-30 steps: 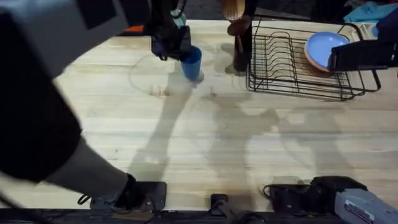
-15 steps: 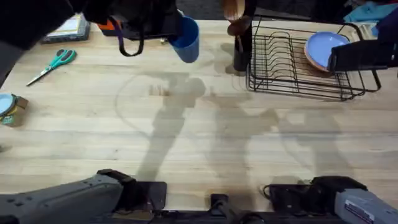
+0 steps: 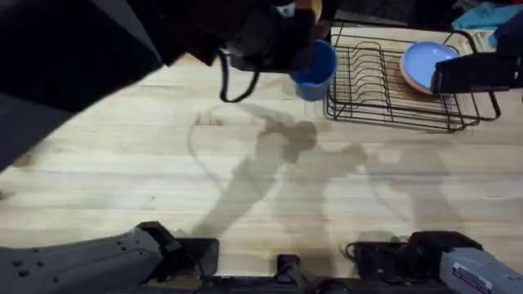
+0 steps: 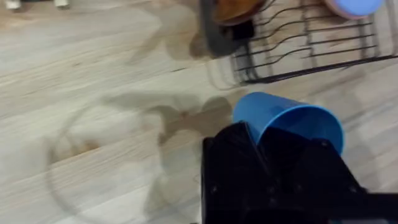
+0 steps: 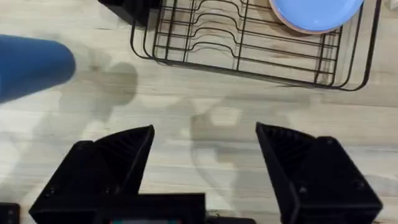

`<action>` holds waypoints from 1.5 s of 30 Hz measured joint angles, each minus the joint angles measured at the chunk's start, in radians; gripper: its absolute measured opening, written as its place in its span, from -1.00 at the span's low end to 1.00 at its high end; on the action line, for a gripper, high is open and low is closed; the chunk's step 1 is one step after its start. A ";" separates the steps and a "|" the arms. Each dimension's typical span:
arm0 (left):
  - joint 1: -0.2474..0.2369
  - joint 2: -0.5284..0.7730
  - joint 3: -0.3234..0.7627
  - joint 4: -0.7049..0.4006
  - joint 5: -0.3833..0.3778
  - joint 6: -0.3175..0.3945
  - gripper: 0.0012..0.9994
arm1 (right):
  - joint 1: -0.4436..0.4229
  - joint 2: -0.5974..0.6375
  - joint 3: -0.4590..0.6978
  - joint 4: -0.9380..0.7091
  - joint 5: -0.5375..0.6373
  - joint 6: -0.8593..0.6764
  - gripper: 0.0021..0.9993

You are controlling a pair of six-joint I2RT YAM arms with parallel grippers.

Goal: Pick up the cup on the table and put them onto the rack.

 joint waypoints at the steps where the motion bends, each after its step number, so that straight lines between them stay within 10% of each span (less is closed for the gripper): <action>1: -0.014 0.000 0.000 0.015 -0.004 -0.015 -0.91 | 0.000 0.000 0.000 0.000 0.000 0.000 0.99; 12: -0.153 0.090 0.000 0.231 -0.063 -0.085 -0.91 | 0.000 0.000 0.000 0.000 0.001 -0.024 0.99; 24: -0.173 0.253 0.000 0.445 -0.066 -0.057 -0.92 | 0.000 0.000 0.000 0.000 0.007 -0.031 0.99; 38: -0.175 0.256 0.015 0.343 -0.069 0.086 -0.92 | 0.000 0.000 0.000 0.000 0.007 -0.031 0.99; 45: -0.174 0.332 0.214 0.177 -0.074 0.108 -0.92 | 0.000 0.000 0.000 0.000 0.007 -0.031 0.99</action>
